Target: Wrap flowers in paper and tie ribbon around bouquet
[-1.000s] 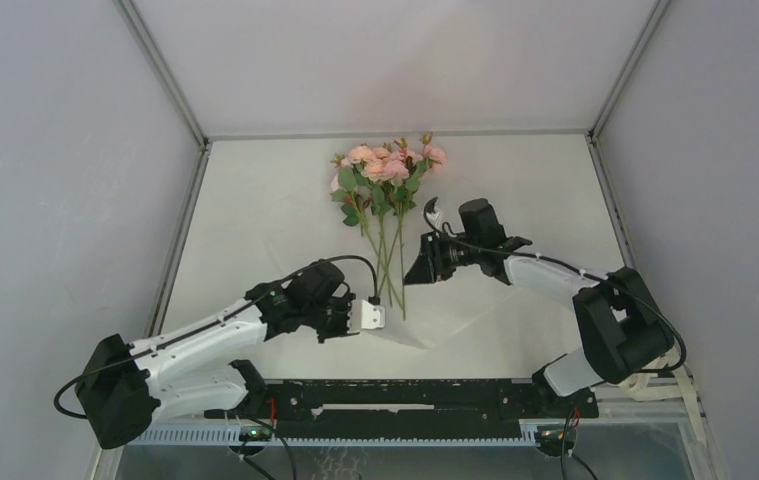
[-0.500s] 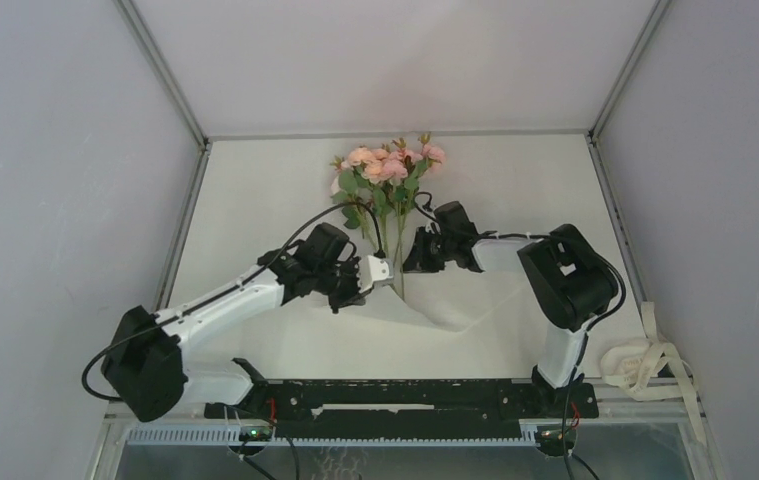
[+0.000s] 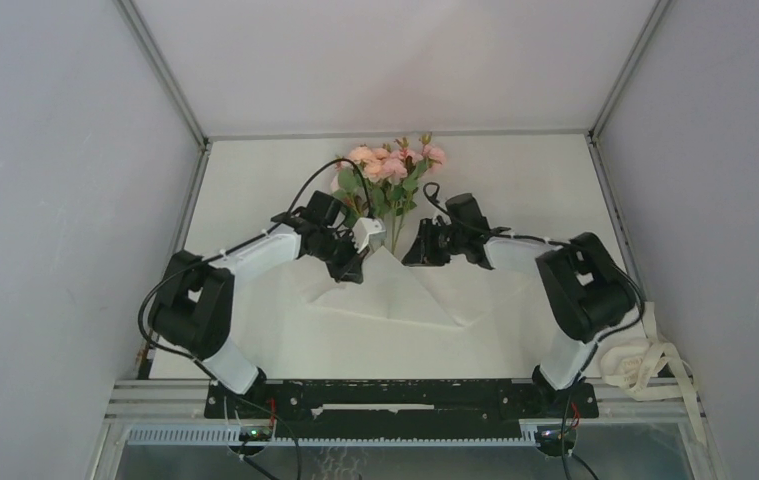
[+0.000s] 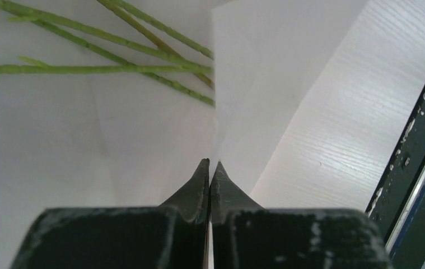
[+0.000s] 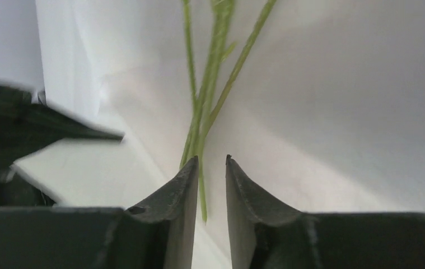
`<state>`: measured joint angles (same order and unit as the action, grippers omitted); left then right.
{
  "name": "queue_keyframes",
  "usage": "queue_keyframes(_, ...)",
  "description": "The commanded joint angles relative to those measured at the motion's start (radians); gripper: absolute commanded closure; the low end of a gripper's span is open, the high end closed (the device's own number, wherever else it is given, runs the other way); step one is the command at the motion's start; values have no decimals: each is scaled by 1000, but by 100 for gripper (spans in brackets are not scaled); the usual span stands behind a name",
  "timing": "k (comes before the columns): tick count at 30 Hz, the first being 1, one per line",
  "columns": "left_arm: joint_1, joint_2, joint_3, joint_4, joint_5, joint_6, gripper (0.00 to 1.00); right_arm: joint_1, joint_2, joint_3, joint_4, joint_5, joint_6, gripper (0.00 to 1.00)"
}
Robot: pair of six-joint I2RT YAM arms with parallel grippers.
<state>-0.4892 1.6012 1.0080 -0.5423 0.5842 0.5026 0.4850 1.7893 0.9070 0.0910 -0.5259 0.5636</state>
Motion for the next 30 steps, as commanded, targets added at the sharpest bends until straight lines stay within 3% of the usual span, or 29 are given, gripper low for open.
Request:
queue_keyframes(1,21,74,126,-52,52,-24,100,-8,-225,-42,-159,-49,-203,62)
queue_keyframes(7,34,142,165,-108,61,-46,100,-37,-422,-239,3,-191,-212,47)
queue_keyframes(13,37,127,144,-91,61,-65,100,22,-345,-275,130,-214,-199,36)
queue_keyframes(19,47,127,127,-58,33,-118,100,62,-240,-275,154,-170,-204,36)
queue_keyframes(22,56,139,128,-46,12,-156,100,72,-219,-275,136,-178,-209,47)
queue_keyframes(27,77,154,129,-46,-43,-202,99,36,-201,-275,117,-169,-186,89)
queue_keyframes(28,79,150,126,-45,-52,-205,95,31,-192,-274,129,-169,-176,95)
queue_keyframes(30,81,137,118,-44,-79,-213,75,31,-158,-254,115,-165,-170,99)
